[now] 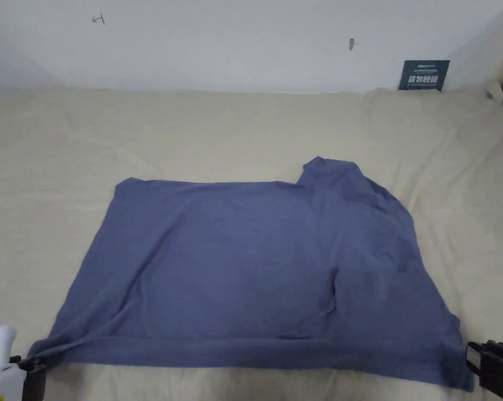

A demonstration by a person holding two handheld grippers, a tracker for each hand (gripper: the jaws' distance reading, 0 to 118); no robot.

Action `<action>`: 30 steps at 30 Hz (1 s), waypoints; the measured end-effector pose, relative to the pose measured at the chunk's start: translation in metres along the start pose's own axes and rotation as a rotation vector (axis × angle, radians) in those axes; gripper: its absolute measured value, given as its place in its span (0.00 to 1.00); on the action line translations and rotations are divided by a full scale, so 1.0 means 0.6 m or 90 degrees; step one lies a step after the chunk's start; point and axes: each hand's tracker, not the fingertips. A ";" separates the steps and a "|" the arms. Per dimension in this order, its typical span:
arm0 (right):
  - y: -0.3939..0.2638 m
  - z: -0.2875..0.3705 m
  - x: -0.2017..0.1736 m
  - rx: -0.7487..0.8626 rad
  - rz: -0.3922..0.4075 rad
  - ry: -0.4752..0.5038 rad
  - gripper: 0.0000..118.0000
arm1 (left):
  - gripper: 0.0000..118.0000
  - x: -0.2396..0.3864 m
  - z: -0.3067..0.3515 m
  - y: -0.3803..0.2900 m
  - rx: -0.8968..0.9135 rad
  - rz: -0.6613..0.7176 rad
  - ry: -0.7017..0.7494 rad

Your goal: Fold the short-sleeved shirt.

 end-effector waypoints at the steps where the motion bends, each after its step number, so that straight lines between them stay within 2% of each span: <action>1: -0.001 -0.001 0.001 -0.001 0.005 -0.004 0.10 | 0.05 -0.003 0.001 0.001 0.002 0.004 0.000; 2: 0.000 -0.006 0.004 -0.007 0.013 -0.013 0.32 | 0.05 -0.006 0.002 0.004 0.001 0.014 -0.007; 3: -0.003 -0.012 0.008 -0.016 0.016 -0.017 0.58 | 0.05 -0.007 0.003 0.005 0.002 0.022 -0.010; 4: -0.006 -0.015 0.011 -0.016 0.015 -0.032 0.76 | 0.05 -0.009 0.003 0.004 0.004 0.023 -0.010; 9: -0.008 -0.037 0.044 -0.027 -0.006 -0.036 0.75 | 0.05 -0.007 0.013 0.008 0.009 0.026 -0.009; 13: -0.007 -0.050 0.052 -0.051 -0.032 0.009 0.75 | 0.05 -0.005 0.014 0.010 0.009 0.020 -0.004; 15: -0.009 -0.061 0.047 -0.072 -0.034 0.020 0.71 | 0.05 -0.005 0.015 0.009 0.010 0.021 -0.003; 18: -0.015 -0.079 0.044 -0.085 -0.037 0.028 0.07 | 0.05 -0.007 0.016 0.006 0.010 0.025 -0.004; 20: -0.018 -0.078 0.038 -0.081 -0.030 0.039 0.05 | 0.05 -0.003 0.019 0.003 0.007 0.024 -0.003; 22: -0.013 -0.072 0.022 -0.074 -0.019 0.024 0.03 | 0.05 -0.002 0.021 0.002 0.003 0.023 0.000; 25: -0.002 -0.062 0.028 -0.065 -0.034 0.037 0.03 | 0.05 -0.012 0.020 0.003 0.000 0.023 0.003; 30: 0.037 -0.034 0.015 -0.040 -0.023 0.039 0.03 | 0.05 -0.022 0.028 0.029 0.015 0.040 0.001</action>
